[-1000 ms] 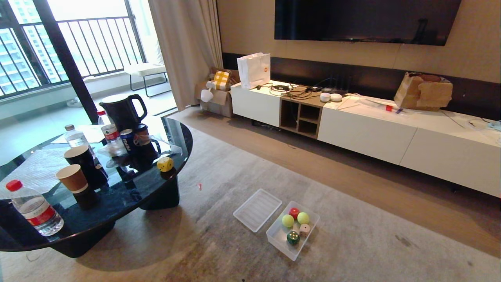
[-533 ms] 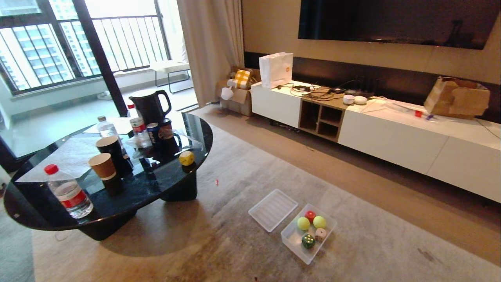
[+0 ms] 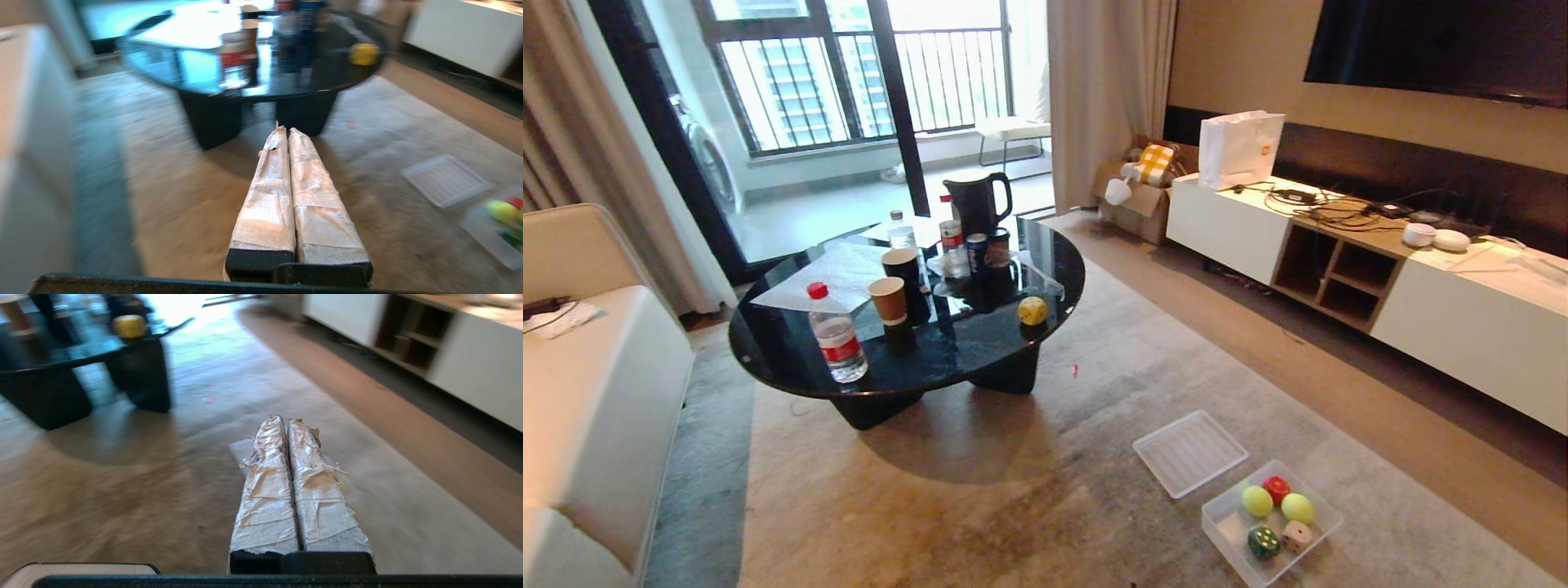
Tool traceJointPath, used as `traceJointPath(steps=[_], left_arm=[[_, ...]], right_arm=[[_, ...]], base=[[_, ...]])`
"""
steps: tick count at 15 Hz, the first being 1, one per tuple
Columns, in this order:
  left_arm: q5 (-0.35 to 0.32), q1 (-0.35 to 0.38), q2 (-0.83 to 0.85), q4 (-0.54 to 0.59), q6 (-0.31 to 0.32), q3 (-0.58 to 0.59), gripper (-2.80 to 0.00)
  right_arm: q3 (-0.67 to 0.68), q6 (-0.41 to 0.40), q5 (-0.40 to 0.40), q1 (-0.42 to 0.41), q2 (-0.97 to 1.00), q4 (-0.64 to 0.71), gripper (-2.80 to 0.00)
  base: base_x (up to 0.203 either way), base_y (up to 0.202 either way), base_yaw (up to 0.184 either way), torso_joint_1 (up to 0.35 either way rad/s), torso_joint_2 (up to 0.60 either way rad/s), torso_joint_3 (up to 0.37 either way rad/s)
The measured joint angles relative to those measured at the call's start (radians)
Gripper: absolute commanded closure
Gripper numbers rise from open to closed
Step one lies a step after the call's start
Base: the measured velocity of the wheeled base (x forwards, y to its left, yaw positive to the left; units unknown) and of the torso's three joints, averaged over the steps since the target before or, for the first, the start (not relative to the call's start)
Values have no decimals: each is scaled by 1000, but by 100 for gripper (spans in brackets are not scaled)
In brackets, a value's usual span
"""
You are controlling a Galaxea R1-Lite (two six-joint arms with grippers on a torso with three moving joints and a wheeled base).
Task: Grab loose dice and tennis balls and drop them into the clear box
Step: Pick up toys out of the box
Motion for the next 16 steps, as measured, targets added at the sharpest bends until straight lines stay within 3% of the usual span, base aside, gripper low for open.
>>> traceJointPath(steps=[5, 16], left_arm=[[0, 0, 0, 0, 0, 0, 0], [0, 0, 0, 0, 0, 0, 0]], right_arm=[[0, 0, 0, 0, 0, 0, 0], [0, 0, 0, 0, 0, 0, 0]], base=[[1, -6, 138, 2, 3, 2], [0, 0, 0, 0, 0, 0]])
